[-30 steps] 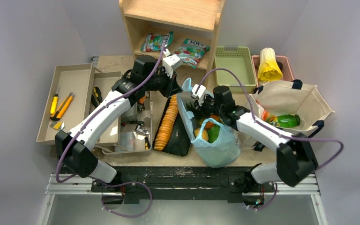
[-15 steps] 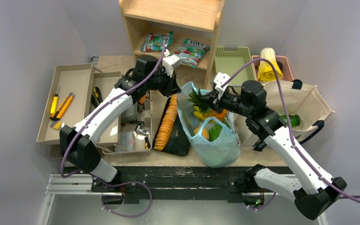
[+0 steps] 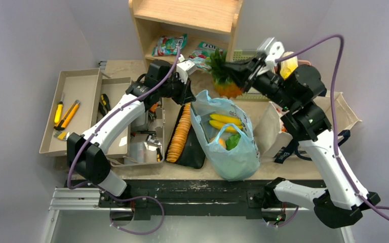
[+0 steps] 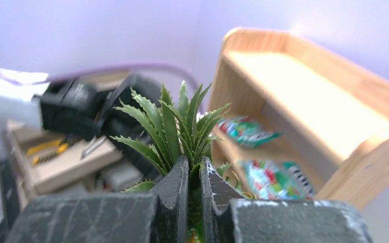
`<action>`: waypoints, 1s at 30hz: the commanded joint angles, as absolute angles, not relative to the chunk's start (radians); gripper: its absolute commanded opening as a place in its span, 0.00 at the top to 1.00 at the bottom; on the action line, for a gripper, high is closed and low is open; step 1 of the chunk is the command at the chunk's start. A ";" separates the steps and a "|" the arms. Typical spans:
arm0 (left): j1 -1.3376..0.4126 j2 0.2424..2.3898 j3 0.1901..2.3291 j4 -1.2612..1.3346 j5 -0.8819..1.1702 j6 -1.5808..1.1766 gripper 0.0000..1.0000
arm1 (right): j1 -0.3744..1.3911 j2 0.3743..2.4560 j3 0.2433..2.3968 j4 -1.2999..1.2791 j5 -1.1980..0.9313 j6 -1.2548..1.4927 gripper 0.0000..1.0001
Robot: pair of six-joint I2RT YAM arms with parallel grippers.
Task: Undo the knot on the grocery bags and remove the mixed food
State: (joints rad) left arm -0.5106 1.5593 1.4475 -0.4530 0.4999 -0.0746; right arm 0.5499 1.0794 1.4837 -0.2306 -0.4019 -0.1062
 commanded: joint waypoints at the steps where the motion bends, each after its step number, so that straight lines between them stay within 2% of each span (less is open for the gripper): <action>1: -0.503 1.548 1.469 -0.419 0.543 -0.052 1.00 | 0.519 1.141 1.622 -0.090 -0.122 -0.008 1.00; 6: -0.503 1.537 1.470 -0.416 0.540 -0.037 1.00 | 0.262 1.227 1.681 -0.146 -0.013 0.204 1.00; 10: -0.502 1.514 1.454 -0.405 0.541 -0.035 1.00 | 0.175 1.340 1.741 -0.220 0.045 0.194 1.00; 15: -0.502 1.508 1.437 -0.388 0.543 -0.035 1.00 | 0.152 1.546 1.796 -0.141 0.080 0.166 1.00; 21: -0.500 1.497 1.411 -0.345 0.534 -0.061 1.00 | 0.148 1.836 1.919 -0.054 0.220 0.096 1.00; 25: -0.499 1.486 1.393 -0.333 0.528 -0.049 1.00 | 0.145 1.962 1.986 -0.059 0.147 0.092 1.00; 30: -0.499 1.486 1.400 -0.326 0.518 -0.029 1.00 | 0.145 2.109 2.093 -0.115 0.160 0.133 0.98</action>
State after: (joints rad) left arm -0.5045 1.5307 1.3956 -0.3809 0.5194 -0.0559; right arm 0.1482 2.0979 1.9747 -0.1616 0.1406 0.1150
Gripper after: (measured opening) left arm 0.003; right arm 0.041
